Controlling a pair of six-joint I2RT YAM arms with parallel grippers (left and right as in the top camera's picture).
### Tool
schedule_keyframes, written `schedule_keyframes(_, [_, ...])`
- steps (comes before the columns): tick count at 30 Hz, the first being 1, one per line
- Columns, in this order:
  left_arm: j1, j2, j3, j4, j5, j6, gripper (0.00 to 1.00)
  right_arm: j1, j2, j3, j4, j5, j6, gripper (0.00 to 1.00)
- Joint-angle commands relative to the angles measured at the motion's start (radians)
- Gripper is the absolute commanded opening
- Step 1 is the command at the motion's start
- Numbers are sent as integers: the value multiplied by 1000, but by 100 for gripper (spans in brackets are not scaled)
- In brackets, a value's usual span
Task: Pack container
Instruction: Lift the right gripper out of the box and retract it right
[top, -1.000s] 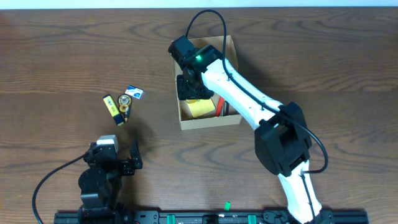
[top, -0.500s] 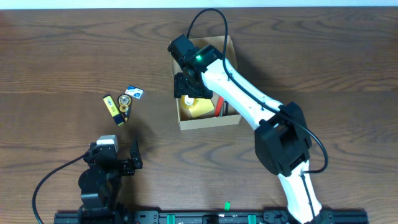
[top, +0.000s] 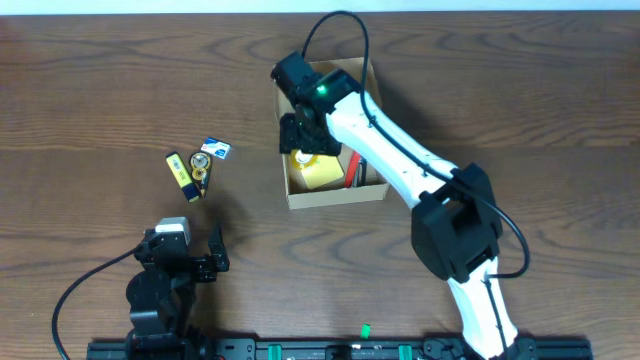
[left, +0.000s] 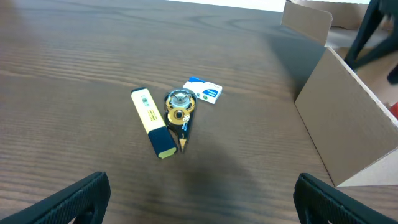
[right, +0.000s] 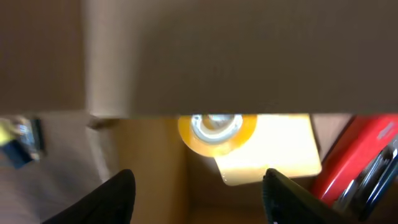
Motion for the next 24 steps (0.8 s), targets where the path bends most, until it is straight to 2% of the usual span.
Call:
schedule_keyframes(1, [0,-6,-19,0,0,-8,95,-34,-88,58,3,42,-24,65])
schedule_keyframes(6, [0,-6,-19,0,0,-8,95,-70,-208,58,-1,302,-24,73])
schedule_keyframes(9, [0,-6,-19,0,0,-8,95,-98,-239,58,-19,390,-24,80])
schedule_keyframes(16, [0,-6,-18,0,0,-8,95,-204,-259,58,-89,406,-32,85])
schedule_keyframes(18, [0,-6,-19,0,0,-8,95,-229,-267,58,-91,406,-107,87])
schedule_keyframes(21, [0,-6,-19,0,0,-8,95,-278,-284,58,-96,401,-331,97])
schedule_keyframes(24, [0,-6,-18,0,0,-8,95,-327,-288,58,-106,360,-489,97])
